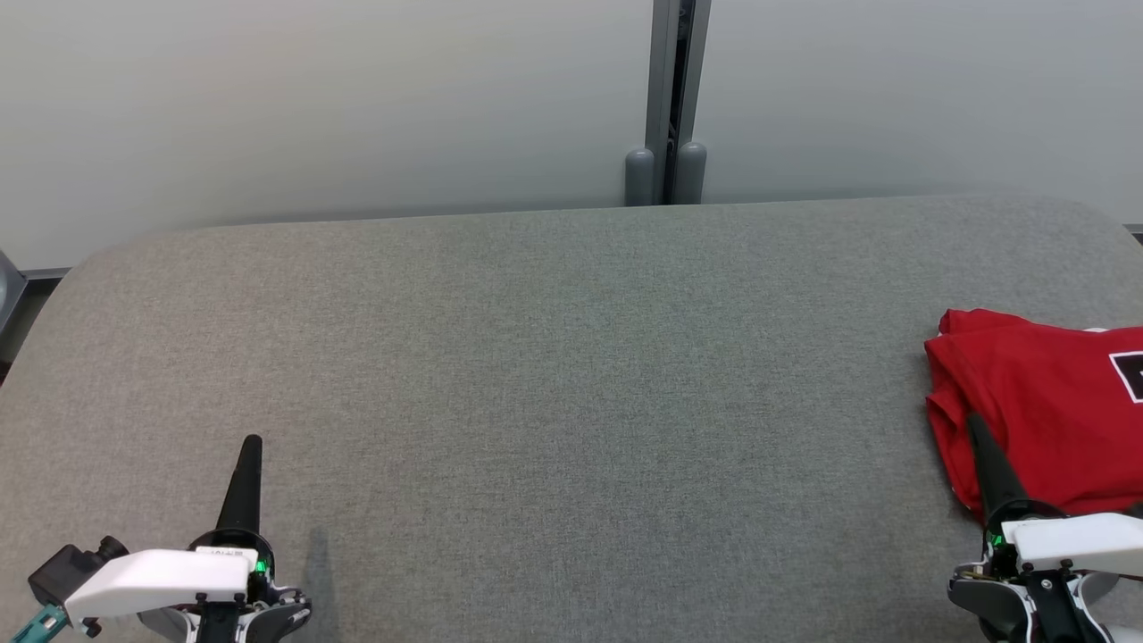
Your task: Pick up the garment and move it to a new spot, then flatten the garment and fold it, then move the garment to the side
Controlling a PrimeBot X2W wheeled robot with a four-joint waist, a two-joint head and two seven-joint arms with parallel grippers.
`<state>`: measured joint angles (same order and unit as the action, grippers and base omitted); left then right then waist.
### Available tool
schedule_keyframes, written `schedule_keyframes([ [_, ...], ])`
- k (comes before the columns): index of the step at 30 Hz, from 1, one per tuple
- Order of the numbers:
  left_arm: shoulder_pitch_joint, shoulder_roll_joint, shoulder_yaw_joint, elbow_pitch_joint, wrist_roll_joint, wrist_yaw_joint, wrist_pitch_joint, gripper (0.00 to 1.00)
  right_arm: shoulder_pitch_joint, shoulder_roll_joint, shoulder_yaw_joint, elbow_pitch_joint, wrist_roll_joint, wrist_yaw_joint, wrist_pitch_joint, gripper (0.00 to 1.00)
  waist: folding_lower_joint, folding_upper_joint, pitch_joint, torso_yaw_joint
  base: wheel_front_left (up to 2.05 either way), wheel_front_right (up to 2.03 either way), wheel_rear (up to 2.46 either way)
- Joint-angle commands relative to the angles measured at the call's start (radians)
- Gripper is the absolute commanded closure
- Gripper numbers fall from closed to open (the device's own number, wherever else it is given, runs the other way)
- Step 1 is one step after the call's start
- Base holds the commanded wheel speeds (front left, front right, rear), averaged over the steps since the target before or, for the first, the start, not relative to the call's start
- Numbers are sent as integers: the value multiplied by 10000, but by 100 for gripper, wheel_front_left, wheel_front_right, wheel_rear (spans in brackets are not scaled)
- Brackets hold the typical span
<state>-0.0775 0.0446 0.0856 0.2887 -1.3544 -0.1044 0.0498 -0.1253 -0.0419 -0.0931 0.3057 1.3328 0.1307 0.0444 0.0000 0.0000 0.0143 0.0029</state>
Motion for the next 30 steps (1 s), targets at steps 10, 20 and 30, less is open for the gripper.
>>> schedule_keyframes([
  [10,-285,70,144,-224,-911,-134,221,100,93,-104,-115,-290,1008,1,291,100,0,0,-33,-8,0,0,0],
  [20,-340,75,220,-336,-1651,-203,418,100,140,-114,-160,-451,1792,1,491,100,0,0,-65,-16,0,0,0],
  [30,-379,81,284,-433,-2341,-284,597,100,185,-123,-203,-589,2530,0,658,100,0,0,-97,-25,0,0,0],
])
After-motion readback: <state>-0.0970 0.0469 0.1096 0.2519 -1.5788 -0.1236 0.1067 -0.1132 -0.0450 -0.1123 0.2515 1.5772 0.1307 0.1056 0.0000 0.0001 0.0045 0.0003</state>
